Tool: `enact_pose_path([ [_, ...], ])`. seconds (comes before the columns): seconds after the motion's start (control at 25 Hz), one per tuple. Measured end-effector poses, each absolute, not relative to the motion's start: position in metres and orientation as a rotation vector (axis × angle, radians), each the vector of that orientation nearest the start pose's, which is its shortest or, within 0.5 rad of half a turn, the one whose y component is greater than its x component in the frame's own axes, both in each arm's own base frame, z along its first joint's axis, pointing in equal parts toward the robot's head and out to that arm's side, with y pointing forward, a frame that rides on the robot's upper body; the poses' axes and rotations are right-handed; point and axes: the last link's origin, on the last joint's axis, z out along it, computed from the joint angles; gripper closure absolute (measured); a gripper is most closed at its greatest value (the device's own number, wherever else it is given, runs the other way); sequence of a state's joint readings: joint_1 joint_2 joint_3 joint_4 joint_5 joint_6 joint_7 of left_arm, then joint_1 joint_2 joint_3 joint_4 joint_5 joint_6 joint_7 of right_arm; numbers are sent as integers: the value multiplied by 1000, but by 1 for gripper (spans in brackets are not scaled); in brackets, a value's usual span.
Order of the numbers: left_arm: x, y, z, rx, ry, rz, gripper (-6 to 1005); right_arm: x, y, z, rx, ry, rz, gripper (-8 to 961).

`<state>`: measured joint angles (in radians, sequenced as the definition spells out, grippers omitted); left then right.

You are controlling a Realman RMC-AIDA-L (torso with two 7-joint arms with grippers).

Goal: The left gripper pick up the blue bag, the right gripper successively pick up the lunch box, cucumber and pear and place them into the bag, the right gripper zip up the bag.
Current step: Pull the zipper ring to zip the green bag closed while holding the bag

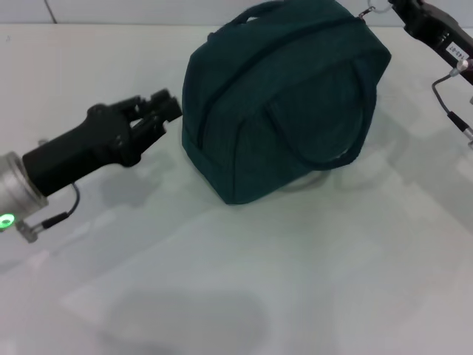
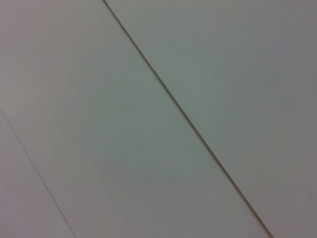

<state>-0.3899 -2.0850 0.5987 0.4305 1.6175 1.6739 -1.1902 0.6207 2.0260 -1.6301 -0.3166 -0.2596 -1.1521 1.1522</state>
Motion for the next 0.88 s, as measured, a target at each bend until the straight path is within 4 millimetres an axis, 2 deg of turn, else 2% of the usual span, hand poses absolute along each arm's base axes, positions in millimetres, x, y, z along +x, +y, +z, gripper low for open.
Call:
enact_pose_path([
  [0.12, -271, 299, 10, -2343, -670, -1267, 941, 211, 399, -9, -1973, 924, 1394, 936],
  [0.24, -253, 313, 13, -2407, -627, -1283, 747, 212, 399, -9, -1966, 929, 1395, 937],
  [0.36, -230, 332, 17, -2504, -584, -1241, 631, 215, 398, -9, -1959, 939, 1390, 937],
  [0.56, -181, 367, 21, -2639, -527, -1039, 424, 218, 398, -9, -1953, 951, 1384, 938],
  [0.68, -148, 380, 17, -2692, -463, -876, 286, 218, 398, -10, -1954, 953, 1383, 937],
  [0.8, -120, 387, 12, -2714, -398, -715, 259, 219, 397, -10, -1953, 955, 1381, 937],
  [0.88, -108, 393, 9, -2723, -393, -627, 241, 219, 397, -10, -1952, 956, 1381, 937],
])
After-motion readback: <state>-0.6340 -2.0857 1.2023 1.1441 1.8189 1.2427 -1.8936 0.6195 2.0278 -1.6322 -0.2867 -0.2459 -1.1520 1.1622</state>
